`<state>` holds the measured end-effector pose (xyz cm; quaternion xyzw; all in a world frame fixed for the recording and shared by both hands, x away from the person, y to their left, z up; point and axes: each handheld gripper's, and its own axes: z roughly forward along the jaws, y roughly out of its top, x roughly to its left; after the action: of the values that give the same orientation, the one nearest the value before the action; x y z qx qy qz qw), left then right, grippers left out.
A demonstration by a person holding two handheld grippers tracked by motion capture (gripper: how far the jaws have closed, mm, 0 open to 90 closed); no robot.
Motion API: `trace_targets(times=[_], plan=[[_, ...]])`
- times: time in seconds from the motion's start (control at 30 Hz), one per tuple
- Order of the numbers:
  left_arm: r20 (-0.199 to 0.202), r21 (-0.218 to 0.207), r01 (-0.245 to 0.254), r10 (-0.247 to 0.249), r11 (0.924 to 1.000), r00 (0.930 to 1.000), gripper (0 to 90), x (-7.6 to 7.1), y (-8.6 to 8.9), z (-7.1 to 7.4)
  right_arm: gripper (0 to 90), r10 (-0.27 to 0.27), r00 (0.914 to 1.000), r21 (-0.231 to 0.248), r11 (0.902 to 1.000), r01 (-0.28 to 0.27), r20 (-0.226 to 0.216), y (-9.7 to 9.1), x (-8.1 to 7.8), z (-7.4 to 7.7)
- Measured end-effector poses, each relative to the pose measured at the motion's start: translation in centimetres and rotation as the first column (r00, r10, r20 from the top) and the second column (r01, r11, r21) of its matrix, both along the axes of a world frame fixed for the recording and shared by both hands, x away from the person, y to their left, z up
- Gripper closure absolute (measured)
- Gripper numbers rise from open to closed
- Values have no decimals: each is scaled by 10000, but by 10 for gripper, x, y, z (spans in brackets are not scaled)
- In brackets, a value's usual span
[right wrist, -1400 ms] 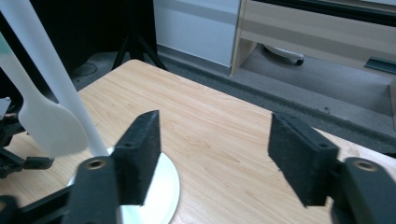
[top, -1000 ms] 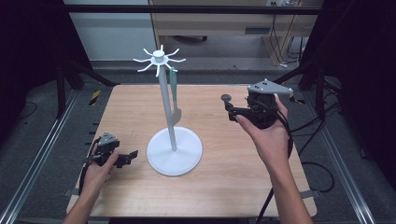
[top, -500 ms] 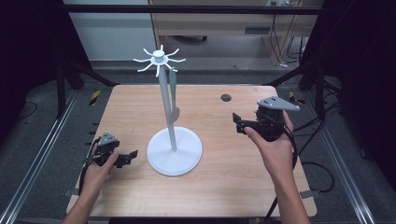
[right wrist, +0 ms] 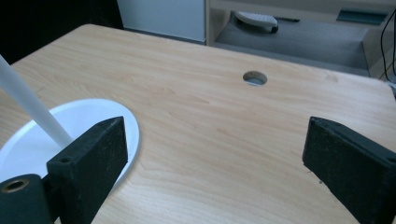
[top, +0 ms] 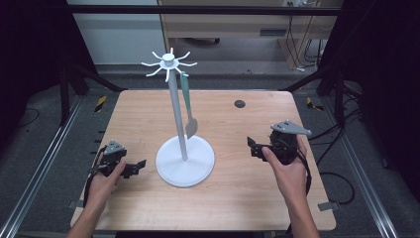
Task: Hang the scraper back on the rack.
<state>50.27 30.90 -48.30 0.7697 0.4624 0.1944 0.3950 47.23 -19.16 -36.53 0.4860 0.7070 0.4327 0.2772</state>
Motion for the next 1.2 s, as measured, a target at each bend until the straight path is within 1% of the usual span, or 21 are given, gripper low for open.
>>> trace_targets(times=[0.03, 0.13, 0.23, 0.37, 0.43, 0.47, 0.5, 0.7, 0.77, 0.97, 1.07, 1.13, 1.17, 1.2], plan=[[-1, 3, 0, 0, 10000, 10000, 42, 0, 0, 0, 72, 2, 9999, 19, 10000, -1, -102, 0, -1, -8], [14, 5, 11, -11, 10000, 10000, 42, 0, 0, 0, 79, -3, 9998, 62, 10000, 4, -221, 0, -2, -18], [21, 42, 19, -20, 10000, 10000, 42, -1, 0, 0, 81, -76, 9992, -37, 10000, 75, -395, 1, -2, -28], [20, 49, 25, -25, 10000, 10000, 42, 0, 0, 0, 86, -136, 9983, -23, 9999, 135, -575, 1, -1, -39], [18, 49, 27, -27, 10000, 10000, 42, 0, 0, 0, 88, -156, 9976, 34, 9999, 159, -674, 1, 0, -44], [18, 49, 27, -27, 10000, 10000, 42, 0, 0, 0, 88, -156, 9976, 34, 9999, 159, -674, 1, 0, -44], [10, 40, 31, -31, 10000, 10000, 42, -1, -1, 0, 90, -145, 9970, -24, 9999, 144, -762, 1, 2, -49], [7, 61, 53, -53, 10000, 10000, 42, -1, -1, 0, 97, -63, 9943, -31, 10000, 60, -1069, 4, 6, -61], [19, 51, 48, -48, 10000, 10000, 42, -1, -1, 0, 97, -12, 9938, -38, 10000, 8, -1110, 4, 7, -66], [21, 58, 56, -56, 10000, 10000, 42, -1, -1, 0, 103, -13, 9896, -83, 10000, 1, -1440, 6, 13, -78], [15, 62, 58, -59, 10000, 10000, 42, -1, -1, 0, 103, -37, 9885, -76, 10000, 26, -1514, 7, 14, -81], [18, 79, 69, -69, 9999, 10000, 42, -1, -1, 0, 106, -182, 9862, -82, 9998, 171, -1648, 7, 17, -85], [18, 90, 71, -71, 9999, 10000, 42, -1, -1, 0, 106, -156, 9861, -144, 9998, 134, -1655, 7, 18, -87], [10, 86, 63, -63, 9999, 10000, 42, -1, -1, 0, 108, -239, 9852, -222, 9995, 204, -1696, 7, 18, -88]])
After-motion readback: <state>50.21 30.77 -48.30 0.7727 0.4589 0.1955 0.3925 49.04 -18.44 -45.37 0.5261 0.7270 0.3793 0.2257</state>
